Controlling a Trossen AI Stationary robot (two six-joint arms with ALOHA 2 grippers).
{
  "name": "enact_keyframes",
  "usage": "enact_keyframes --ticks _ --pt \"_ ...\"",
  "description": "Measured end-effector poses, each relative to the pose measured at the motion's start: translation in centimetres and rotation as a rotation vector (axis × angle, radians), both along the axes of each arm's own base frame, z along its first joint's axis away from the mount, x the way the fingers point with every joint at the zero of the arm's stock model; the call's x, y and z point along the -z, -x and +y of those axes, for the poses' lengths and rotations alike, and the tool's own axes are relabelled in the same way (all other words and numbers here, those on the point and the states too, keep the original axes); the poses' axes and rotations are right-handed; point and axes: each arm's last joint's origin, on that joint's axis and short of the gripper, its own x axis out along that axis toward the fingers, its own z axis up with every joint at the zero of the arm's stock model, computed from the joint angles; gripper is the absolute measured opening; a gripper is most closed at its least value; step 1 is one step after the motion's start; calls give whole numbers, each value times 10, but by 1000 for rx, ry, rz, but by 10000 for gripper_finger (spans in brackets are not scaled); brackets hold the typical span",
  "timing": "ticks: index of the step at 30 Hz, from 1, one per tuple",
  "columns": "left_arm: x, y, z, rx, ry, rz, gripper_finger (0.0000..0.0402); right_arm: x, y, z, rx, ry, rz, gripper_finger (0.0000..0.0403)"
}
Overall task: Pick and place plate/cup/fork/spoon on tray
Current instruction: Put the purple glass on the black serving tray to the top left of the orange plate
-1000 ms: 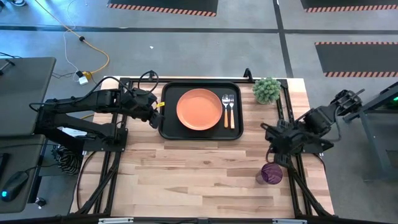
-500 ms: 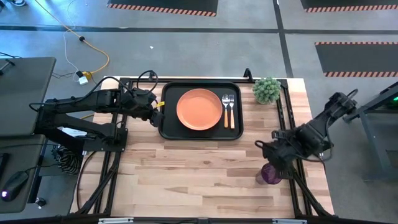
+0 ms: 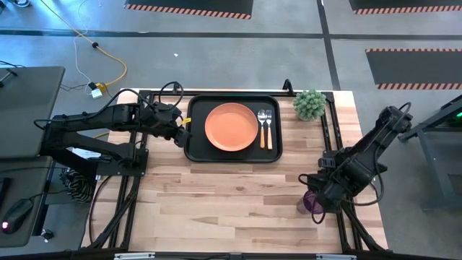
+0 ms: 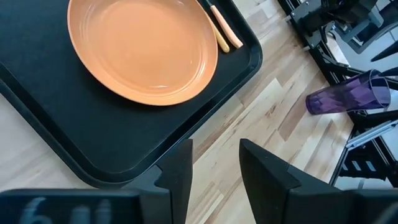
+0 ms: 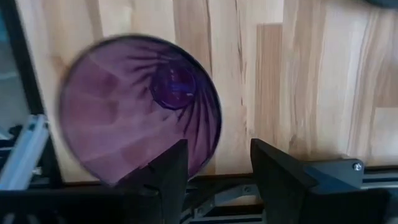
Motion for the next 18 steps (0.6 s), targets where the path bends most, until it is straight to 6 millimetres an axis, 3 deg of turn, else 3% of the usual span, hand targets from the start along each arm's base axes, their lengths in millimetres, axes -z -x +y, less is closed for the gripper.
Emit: enact_keyframes --ticks 11,14,18 --pt "0 0 0 0 0 0 122 33 1 0 64 -8 58 160" --pt "0 0 0 0 1 0 122 38 1 1 76 -38 81 129" --pt "0 0 0 0 0 0 122 39 -1 4 74 -70 69 55"
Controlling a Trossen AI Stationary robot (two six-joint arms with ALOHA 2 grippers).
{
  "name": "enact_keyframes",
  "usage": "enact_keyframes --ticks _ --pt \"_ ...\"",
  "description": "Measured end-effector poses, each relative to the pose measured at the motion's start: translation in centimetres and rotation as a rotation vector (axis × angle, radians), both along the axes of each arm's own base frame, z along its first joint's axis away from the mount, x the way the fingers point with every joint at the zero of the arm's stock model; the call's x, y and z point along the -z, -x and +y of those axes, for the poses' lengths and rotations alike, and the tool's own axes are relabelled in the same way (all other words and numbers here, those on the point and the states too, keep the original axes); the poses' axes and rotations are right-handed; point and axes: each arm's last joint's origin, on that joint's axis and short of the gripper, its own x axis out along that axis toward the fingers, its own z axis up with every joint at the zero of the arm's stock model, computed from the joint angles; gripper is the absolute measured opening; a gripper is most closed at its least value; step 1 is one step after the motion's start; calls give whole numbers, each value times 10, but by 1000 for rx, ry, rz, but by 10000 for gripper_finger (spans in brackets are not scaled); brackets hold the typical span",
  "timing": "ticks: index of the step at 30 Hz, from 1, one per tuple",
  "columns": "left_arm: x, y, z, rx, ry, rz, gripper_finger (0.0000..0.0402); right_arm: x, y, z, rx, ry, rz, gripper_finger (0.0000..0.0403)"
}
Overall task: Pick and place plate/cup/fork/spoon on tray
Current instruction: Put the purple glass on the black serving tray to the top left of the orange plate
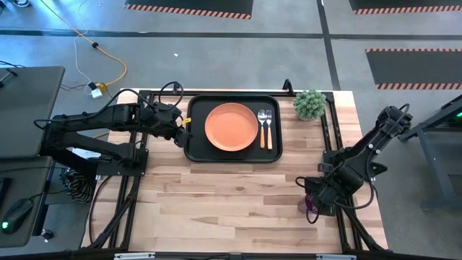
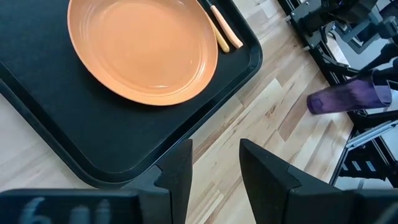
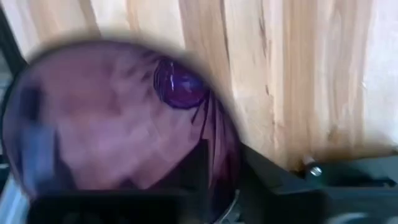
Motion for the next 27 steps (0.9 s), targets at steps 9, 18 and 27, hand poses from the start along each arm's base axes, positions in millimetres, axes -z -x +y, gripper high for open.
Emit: enact_keyframes --ticks 9,18,27 --pt "0 0 0 -1 1 0 122 -1 -8 -4 106 -28 -16 7" --pt "0 0 0 -16 16 -2 122 -22 -32 -20 217 -73 -112 3" --pt "3 -4 0 -18 21 13 122 -63 -67 -55 396 -142 -311 2"
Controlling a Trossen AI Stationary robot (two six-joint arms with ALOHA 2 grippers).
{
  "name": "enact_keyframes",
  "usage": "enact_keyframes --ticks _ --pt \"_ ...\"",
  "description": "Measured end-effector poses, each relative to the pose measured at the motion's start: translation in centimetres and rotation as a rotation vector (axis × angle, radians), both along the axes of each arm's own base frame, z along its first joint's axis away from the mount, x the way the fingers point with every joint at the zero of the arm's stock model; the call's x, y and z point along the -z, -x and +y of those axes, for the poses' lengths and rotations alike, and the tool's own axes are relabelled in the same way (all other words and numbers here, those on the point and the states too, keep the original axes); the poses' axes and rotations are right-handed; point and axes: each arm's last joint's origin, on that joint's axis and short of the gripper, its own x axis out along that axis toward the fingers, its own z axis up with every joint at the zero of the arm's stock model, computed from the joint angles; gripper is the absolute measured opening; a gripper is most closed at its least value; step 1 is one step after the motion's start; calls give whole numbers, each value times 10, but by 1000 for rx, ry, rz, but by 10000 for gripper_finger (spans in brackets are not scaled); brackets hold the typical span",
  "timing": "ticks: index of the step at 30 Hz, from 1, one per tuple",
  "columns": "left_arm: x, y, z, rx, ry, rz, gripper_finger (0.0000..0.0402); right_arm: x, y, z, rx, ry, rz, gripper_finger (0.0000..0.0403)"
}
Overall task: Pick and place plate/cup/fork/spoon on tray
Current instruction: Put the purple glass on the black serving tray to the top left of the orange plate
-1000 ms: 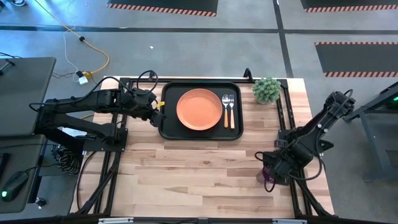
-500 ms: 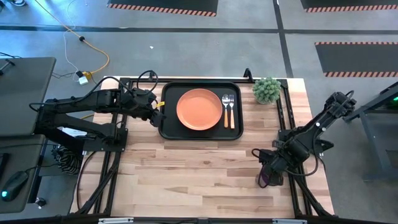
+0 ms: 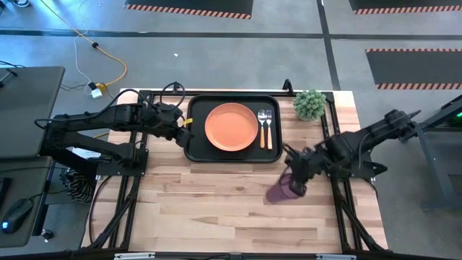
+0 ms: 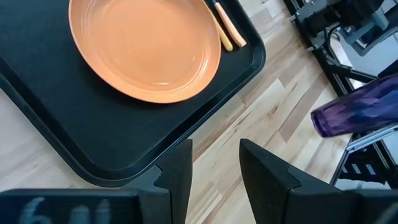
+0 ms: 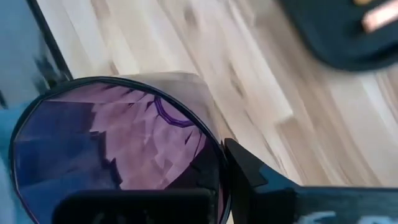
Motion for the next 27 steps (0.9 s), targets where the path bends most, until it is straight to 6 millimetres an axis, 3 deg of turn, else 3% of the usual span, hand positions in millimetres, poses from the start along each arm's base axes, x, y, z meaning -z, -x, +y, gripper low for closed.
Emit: enact_keyframes --ticks 7,14,20,27 --pt "2 -3 0 2 3 13 122 -29 -29 -20 94 9 -160 1" --pt "2 -3 0 4 4 13 122 -54 -76 -35 128 66 -193 1" --pt "2 -3 0 26 -16 18 122 -59 -118 -50 134 114 -103 0" --pt "2 -3 0 47 -37 22 122 -46 -161 -53 106 122 23 0"
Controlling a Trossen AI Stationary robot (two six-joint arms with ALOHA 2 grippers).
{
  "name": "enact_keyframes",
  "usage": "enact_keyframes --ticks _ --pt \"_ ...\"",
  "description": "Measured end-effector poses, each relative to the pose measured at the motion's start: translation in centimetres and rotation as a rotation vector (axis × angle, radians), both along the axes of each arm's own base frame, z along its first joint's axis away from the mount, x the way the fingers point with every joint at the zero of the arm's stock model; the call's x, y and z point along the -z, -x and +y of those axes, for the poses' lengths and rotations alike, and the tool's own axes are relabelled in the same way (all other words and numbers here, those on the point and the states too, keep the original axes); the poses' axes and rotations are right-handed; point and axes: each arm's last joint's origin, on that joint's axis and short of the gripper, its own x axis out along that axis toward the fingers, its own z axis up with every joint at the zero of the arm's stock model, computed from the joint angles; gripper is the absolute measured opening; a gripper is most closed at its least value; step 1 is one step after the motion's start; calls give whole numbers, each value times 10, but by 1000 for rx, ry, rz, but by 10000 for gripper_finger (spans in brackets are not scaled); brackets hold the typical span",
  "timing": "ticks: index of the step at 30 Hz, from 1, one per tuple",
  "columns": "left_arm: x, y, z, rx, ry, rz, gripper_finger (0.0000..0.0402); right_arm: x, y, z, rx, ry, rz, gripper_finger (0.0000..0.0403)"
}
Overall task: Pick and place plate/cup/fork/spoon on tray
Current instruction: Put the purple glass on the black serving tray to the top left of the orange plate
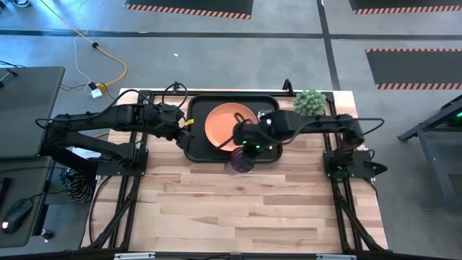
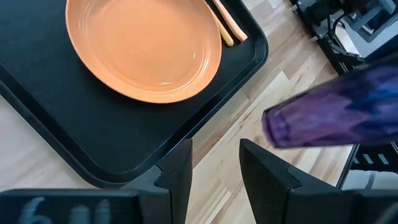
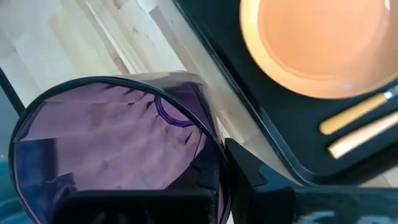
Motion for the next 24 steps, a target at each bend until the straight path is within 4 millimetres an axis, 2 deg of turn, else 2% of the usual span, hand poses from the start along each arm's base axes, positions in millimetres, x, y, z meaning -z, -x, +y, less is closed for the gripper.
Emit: enact_keyframes --ticks 9,20,24 --pt "0 0 0 -5 5 0 122 39 -37 8 -71 -55 106 0" --pt "0 0 0 -6 6 0 122 79 -49 13 -110 -3 264 0" --pt "0 0 0 -6 6 0 122 86 -50 14 -108 27 298 0"
